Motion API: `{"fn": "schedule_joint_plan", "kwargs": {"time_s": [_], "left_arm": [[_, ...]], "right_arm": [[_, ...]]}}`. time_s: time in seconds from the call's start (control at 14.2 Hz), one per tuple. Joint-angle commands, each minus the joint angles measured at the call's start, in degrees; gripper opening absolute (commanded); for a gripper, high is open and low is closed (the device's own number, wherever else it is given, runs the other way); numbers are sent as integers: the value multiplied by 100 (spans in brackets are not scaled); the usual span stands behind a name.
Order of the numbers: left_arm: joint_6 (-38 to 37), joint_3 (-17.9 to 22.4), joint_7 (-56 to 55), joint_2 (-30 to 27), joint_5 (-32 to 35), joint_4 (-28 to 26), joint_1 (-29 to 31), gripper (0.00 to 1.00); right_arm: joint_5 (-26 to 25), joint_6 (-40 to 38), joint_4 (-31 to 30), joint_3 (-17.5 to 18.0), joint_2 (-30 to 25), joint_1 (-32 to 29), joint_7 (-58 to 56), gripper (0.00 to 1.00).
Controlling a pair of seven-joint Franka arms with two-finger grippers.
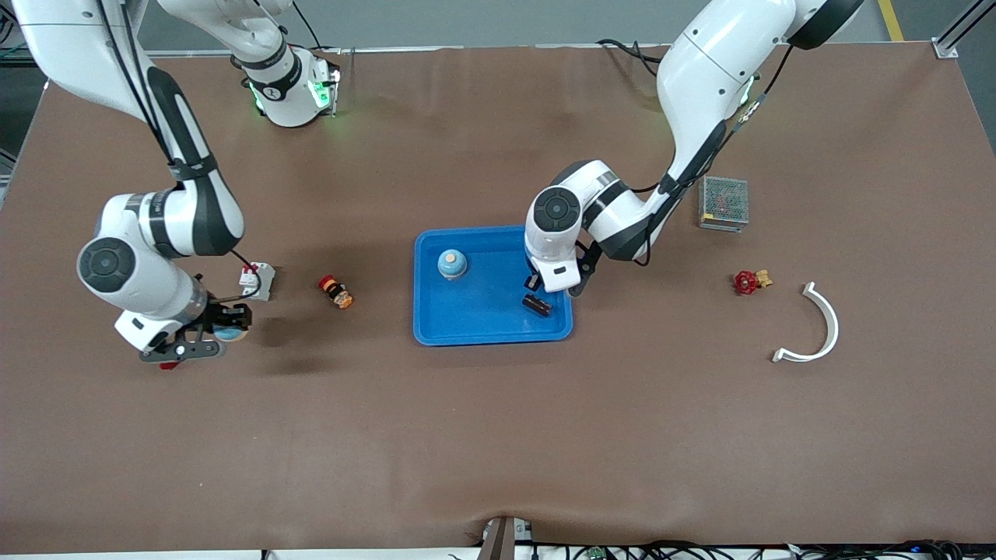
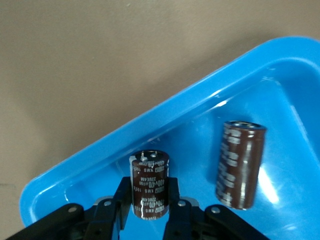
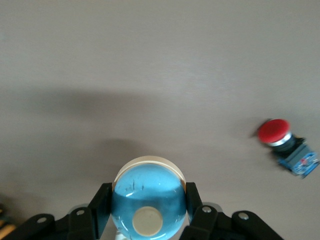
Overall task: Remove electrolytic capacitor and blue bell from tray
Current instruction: 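Carry the bell with the right gripper while the left gripper grasps a capacitor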
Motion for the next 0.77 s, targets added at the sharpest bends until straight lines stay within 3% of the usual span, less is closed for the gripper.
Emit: {"fn": "schedule_joint_plan", "kwargs": {"time_s": [0.0,0.7], "left_arm": [[-87,-9,-39,-182,148,50,20,0],[-1703,-53,1461,-1455,87,-11,555,0]], "right_arm": [[-122,526,-486,114,-192,-480,-597,0],[-104,1706,-804,123,318,-780,-810,0]]}}
